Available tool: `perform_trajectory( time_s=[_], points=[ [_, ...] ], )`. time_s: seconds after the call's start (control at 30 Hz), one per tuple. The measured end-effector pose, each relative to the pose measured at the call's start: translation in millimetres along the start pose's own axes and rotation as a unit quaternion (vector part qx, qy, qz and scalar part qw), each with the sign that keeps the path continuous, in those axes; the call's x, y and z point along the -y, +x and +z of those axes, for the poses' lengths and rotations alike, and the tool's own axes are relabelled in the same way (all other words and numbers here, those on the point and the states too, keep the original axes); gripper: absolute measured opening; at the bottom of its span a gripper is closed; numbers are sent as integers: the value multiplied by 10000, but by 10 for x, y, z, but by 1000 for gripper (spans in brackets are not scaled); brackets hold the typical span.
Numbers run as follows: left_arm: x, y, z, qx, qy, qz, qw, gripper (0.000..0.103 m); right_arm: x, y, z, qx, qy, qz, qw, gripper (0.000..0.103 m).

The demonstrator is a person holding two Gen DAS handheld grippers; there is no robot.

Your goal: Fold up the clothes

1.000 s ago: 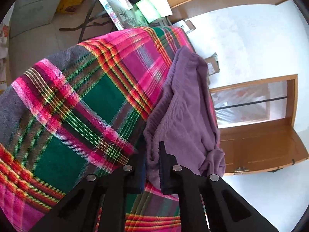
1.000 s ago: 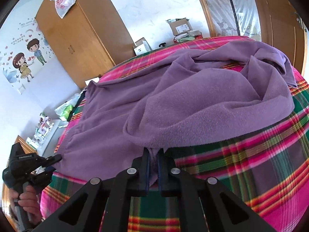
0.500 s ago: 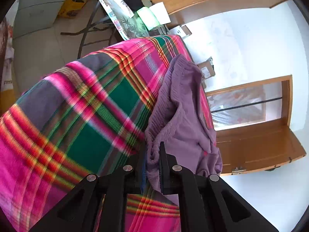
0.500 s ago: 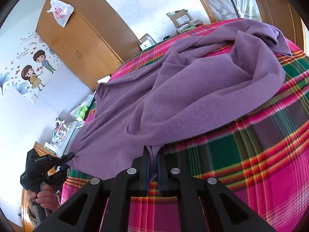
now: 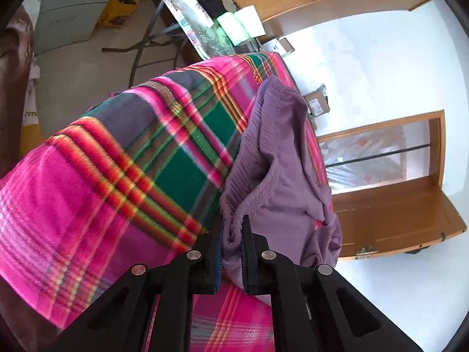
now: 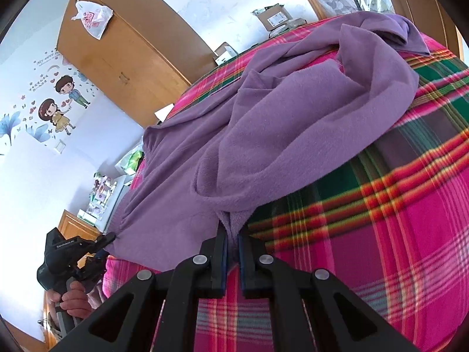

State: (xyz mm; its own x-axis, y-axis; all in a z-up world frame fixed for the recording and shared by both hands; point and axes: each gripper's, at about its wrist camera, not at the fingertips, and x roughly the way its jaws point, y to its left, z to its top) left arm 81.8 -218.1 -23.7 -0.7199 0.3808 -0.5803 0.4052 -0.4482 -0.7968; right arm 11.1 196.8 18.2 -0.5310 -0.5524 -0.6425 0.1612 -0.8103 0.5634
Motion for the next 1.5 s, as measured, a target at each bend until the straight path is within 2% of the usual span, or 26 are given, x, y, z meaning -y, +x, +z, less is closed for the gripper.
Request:
perform_trajectory(
  time_s=[0.4, 0.57, 0.67, 0.77, 0.93, 1.03, 1.13, 1.17, 1.27, 1.37, 1.4, 1.47, 1.5],
  points=[
    [-115, 83, 2, -214, -189, 57, 9996, 12, 22, 99, -21, -313, -341, -274, 9986, 10],
    [-98, 88, 17, -281, -92, 115, 9995, 13, -60, 144, -30, -651, -654, -357, 9951, 13],
    [-80, 83, 5, -276, 28, 146, 9995, 14, -200, 43, -5, -1033, -1097, -215, 9883, 16],
    [-61, 79, -11, -261, 171, 181, 9993, 14, -498, -70, 126, -1281, -1768, 137, 9758, 17],
    [-27, 71, -35, -232, 424, 219, 9986, 16, -1060, 72, 488, -1116, -2715, 209, 9557, 23],
    [-23, 66, -43, -216, 530, 214, 9981, 16, -1415, 425, 641, -1103, -3171, 298, 9415, 23],
    [-22, 66, -44, -211, 586, 188, 9979, 17, -1734, 868, 759, -957, -3763, 42, 9215, 25],
    [-27, 63, -41, -222, 595, 172, 9978, 17, -1799, 1025, 825, -1001, -3836, 42, 9180, 29],
    [-41, 62, -29, -260, 588, 121, 9979, 17, -1995, 1484, 1025, -1110, -4054, 31, 9074, 32],
    [-45, 70, -11, -295, 591, 96, 9978, 17, -2199, 1756, 1233, -818, -4290, -138, 8995, 37],
    [-38, 76, -2, -315, 623, 106, 9975, 17, -2275, 1832, 1278, -797, -4374, -115, 8957, 38],
    [-25, 87, 16, -354, 687, 127, 9969, 17, -2436, 2023, 1362, -1043, -4449, 185, 8893, 43],
    [-18, 93, 28, -373, 721, 135, 9966, 17, -2493, 2103, 1359, -1088, -4585, 170, 8818, 45]
  ],
)
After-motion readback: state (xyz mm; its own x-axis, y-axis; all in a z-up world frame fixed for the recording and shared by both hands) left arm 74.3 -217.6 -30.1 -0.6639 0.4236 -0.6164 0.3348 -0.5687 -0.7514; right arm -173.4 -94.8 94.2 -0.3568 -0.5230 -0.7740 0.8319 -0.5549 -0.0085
